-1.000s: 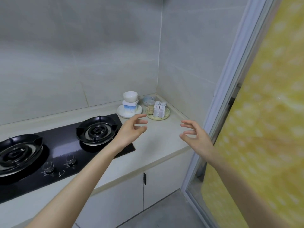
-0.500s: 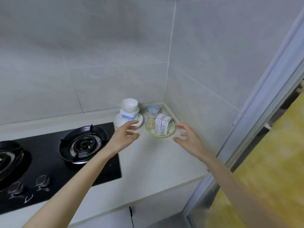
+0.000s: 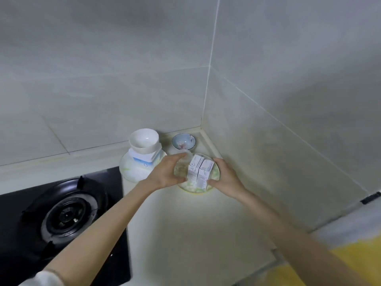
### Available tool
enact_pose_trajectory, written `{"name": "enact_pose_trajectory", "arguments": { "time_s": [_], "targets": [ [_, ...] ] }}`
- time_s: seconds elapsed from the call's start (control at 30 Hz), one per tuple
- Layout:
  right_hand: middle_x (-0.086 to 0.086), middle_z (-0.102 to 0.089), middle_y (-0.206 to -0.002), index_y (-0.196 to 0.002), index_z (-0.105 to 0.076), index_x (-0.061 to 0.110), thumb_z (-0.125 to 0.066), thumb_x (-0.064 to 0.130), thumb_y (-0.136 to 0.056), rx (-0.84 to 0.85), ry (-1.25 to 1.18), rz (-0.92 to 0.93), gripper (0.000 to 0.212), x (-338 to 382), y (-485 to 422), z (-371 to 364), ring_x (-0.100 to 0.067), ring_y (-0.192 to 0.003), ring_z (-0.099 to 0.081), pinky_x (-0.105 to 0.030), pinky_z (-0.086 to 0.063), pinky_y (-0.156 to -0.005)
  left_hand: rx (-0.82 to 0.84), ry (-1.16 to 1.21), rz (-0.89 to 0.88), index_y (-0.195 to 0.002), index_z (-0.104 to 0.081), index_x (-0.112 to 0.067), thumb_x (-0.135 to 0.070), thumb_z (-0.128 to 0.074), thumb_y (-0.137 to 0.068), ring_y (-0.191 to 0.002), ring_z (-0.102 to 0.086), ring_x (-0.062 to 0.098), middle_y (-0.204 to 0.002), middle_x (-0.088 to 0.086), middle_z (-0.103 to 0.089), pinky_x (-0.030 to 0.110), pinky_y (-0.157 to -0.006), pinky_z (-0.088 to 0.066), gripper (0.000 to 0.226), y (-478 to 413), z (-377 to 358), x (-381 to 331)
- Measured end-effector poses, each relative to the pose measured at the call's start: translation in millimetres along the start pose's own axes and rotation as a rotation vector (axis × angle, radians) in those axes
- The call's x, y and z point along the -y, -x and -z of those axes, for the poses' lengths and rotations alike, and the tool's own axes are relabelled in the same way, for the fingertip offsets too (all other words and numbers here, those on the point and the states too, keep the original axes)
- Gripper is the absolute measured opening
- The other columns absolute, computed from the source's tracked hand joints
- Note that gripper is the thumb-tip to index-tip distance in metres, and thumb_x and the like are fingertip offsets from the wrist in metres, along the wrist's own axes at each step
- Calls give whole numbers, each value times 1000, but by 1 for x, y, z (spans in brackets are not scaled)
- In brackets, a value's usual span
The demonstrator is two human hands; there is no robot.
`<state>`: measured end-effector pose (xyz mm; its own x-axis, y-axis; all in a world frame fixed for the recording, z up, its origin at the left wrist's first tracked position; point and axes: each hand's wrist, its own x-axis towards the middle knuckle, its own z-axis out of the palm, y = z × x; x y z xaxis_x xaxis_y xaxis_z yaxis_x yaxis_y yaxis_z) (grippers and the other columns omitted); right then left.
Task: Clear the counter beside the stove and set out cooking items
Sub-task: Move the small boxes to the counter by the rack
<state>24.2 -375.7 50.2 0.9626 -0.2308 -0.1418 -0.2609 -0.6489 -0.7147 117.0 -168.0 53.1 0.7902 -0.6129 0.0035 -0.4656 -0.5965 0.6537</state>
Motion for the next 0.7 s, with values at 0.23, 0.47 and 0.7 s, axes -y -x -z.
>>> {"name": "enact_pose_trajectory", "arguments": {
  "time_s": [0.23, 0.47, 0.7],
  "targets": [
    [-4, -56, -121, -130, -46, 14, -77, 9, -67, 24, 0, 10, 70, -14, -53, -12, -24, -119, -50, -35, -43, -96, 204, -325, -54, -148, -23, -30, -38, -79, -70, -148, -4, 20, -153, -6, -29, 54, -116, -3, 97, -84, -35, 29],
    [13, -58, -98, -110, -54, 24, -81, 13, -69, -59, -121, -20, 50, -23, -64, -22, -7, -90, -57, -25, -46, -78, 249, -492, -128, -148, -22, -30, -39, -79, -71, -146, -14, 14, -152, -7, -30, 59, -114, 6, 96, -114, -50, 42],
    [11, -63, -106, -114, -57, 27, -84, 23, -64, -82, -142, -99, 56, -30, -65, -24, -8, -98, -59, -27, -49, -81, 156, -349, -179, -130, -50, -28, -43, -83, -62, -132, -39, 10, -131, -8, -53, 41, -115, 13, 77, -106, -46, 42]
  ]
}}
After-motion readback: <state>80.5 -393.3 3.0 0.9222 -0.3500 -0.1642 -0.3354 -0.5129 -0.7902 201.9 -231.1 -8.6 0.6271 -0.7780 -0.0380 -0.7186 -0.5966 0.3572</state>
